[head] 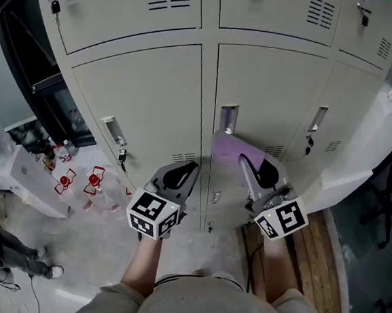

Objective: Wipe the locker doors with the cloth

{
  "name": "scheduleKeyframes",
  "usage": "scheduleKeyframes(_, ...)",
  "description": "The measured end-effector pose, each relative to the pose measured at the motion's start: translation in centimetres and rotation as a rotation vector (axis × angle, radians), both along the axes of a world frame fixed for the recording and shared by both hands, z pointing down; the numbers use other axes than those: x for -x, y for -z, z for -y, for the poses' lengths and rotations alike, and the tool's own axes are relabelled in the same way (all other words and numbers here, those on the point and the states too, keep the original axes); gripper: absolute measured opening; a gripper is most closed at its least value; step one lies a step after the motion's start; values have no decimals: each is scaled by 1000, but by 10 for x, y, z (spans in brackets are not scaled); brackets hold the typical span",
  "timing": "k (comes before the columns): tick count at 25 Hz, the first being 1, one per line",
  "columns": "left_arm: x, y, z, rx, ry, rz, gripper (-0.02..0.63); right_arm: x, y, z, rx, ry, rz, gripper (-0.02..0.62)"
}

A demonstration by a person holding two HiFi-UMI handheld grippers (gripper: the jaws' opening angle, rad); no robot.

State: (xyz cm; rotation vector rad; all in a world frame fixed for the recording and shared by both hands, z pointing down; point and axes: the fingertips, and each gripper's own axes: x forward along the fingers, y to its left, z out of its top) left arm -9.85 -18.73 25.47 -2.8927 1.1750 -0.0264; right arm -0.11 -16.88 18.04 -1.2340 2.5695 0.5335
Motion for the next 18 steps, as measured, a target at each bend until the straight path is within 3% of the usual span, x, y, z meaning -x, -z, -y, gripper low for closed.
scheduleKeyframes(5, 3, 47, 15, -70, 58, -21, 18, 3, 66, 22, -128, -13, -22, 67)
scheduleKeyframes(12, -5, 91, 27, -117, 96, -80, 18, 9, 140, 48, -218, -1, -54, 67)
scheduleKeyframes(18, -16, 97, 32, -112, 107, -99, 18, 28, 174, 73, -247, -114, -159, 66)
